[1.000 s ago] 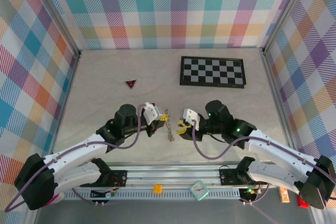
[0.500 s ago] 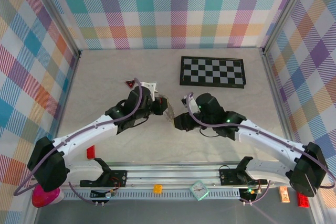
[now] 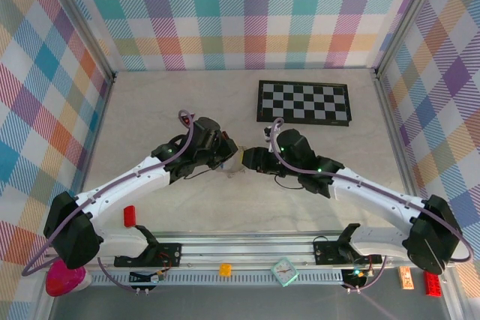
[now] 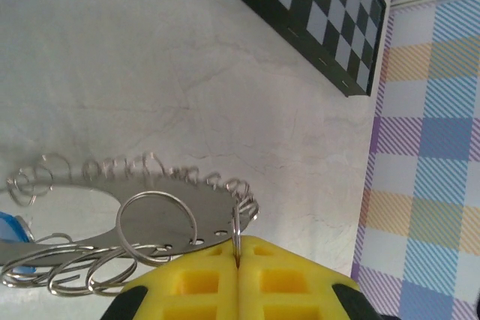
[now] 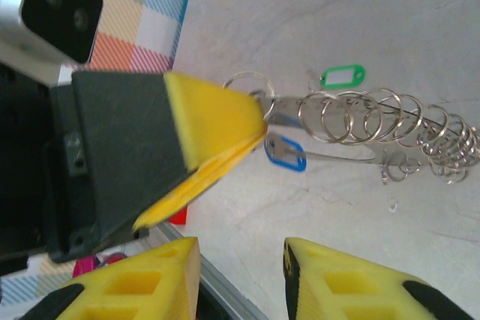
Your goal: Put the keys on the keyring
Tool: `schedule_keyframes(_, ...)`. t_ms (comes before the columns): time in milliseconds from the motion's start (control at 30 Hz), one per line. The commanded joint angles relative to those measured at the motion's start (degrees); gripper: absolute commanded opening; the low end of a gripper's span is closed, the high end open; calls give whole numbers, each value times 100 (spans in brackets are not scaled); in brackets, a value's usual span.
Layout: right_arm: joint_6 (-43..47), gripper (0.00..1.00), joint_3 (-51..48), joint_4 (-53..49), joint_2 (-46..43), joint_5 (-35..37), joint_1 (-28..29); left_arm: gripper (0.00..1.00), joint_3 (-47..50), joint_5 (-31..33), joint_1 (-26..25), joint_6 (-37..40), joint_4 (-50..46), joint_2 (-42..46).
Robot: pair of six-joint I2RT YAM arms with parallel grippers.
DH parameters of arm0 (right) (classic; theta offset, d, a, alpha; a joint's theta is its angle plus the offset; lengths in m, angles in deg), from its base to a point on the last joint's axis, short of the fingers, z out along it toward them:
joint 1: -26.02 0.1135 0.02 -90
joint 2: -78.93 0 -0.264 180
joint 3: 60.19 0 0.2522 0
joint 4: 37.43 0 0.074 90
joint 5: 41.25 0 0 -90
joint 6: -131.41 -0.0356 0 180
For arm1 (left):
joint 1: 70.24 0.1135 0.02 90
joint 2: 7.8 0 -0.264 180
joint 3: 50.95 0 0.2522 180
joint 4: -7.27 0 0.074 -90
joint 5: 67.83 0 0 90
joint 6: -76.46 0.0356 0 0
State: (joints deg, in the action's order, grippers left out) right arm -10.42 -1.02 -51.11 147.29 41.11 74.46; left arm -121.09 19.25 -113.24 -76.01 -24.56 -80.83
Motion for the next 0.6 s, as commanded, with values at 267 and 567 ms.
schedule_keyframes(267,-8,33,112,610,625,224,-19,0,101,-319,-50,-538,36,205)
schedule_keyframes(567,548,36,-240,856,555,175,-266,0,277,-550,-50,-728,163,255)
